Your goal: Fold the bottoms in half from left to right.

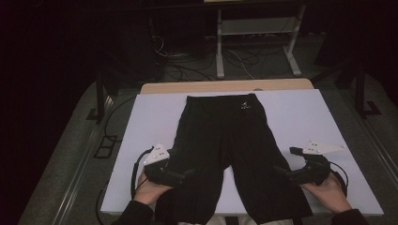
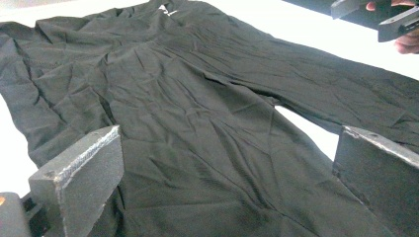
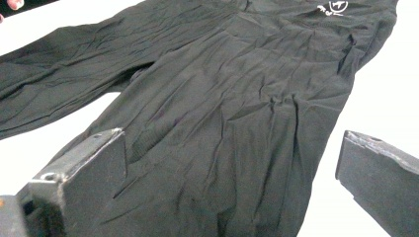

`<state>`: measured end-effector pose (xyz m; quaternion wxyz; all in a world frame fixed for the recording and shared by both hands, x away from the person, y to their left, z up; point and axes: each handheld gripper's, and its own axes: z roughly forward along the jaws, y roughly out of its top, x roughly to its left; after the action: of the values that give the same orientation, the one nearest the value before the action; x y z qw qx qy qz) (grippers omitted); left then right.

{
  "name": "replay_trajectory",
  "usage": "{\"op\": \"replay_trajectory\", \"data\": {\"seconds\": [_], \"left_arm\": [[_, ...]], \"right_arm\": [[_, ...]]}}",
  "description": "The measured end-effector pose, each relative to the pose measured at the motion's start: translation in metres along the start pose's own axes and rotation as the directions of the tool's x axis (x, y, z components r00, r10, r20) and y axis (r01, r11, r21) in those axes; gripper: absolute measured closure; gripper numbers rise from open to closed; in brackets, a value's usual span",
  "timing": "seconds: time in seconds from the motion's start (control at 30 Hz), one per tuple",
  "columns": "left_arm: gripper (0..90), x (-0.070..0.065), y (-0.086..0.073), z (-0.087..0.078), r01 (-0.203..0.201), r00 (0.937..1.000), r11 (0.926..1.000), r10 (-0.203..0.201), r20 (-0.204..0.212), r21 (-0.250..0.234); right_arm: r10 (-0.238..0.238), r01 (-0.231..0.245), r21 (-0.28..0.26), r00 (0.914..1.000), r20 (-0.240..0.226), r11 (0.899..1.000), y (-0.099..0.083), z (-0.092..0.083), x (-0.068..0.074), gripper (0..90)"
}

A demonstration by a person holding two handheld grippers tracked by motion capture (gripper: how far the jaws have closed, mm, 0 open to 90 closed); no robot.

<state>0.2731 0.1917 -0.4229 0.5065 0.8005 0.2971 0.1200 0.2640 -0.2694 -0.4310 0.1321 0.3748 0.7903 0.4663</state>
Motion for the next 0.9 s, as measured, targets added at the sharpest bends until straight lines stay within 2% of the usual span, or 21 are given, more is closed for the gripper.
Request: {"op": "replay_trajectory", "data": {"seconds": [0.53,0.8,0.9], "left_arm": [[0.0,-0.003,0.001,0.004,-0.014,0.9997,0.9999,0.014,0.018,0.003],[0.0,-0.004,0.001,0.007,-0.017,0.9996,0.9997,0.017,0.025,0.016],[0.0,-0.003,0.000,0.007,-0.015,0.9997,0.9998,0.015,0.021,0.016]], "right_arm": [[-0.008,0.008,0.002,0.9999,-0.013,1.000,0.002,0.001,0.004,0.0],[-0.011,0.011,-0.001,0.9996,-0.028,1.000,0.007,0.004,0.009,0.0],[-0.026,0.026,0.000,0.9994,-0.021,1.000,0.012,0.003,0.011,0.0]]}}
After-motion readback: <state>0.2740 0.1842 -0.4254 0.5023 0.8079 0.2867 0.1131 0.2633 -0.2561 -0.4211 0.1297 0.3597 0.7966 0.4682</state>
